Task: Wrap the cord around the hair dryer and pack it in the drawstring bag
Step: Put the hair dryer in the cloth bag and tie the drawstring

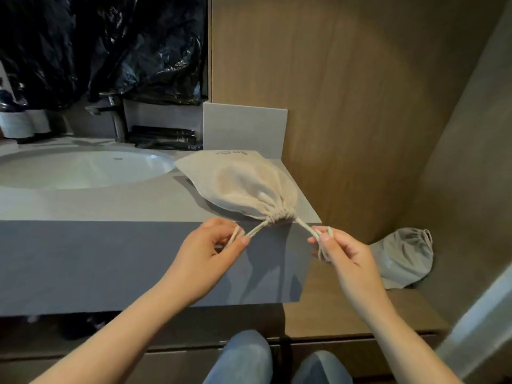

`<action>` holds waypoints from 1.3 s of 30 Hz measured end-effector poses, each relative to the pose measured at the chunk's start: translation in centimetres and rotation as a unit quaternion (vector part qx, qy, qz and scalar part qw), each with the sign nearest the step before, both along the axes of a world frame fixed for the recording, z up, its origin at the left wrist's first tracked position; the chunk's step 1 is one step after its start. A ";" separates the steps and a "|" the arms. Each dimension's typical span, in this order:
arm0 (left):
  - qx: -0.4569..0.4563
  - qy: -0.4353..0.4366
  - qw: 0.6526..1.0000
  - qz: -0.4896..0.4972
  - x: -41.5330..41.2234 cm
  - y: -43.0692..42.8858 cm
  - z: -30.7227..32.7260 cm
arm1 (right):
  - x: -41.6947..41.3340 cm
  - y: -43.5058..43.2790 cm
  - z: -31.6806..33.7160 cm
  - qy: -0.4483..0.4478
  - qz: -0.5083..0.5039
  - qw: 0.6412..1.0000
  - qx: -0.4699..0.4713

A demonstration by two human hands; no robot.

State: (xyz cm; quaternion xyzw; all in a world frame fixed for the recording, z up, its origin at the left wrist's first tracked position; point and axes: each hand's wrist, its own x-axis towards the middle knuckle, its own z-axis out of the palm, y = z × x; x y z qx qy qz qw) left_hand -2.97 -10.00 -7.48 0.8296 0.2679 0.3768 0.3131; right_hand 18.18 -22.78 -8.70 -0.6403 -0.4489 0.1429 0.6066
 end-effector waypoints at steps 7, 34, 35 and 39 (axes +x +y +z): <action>0.032 0.028 0.992 0.117 0.0 -1.5 -0.6 | 1.7 -3.4 -1.9 -0.007 -0.094 0.994 -0.056; -0.158 0.033 0.987 -0.016 3.1 0.9 -2.8 | 2.3 1.9 -3.1 -0.097 0.097 0.969 -0.204; -0.163 0.032 0.986 -0.018 3.2 0.9 -3.0 | 2.6 1.3 -3.3 -0.105 0.088 0.968 -0.212; -0.223 -0.015 0.974 -0.034 4.3 0.5 -3.2 | 3.1 -1.3 -3.5 -0.023 0.094 0.971 -0.220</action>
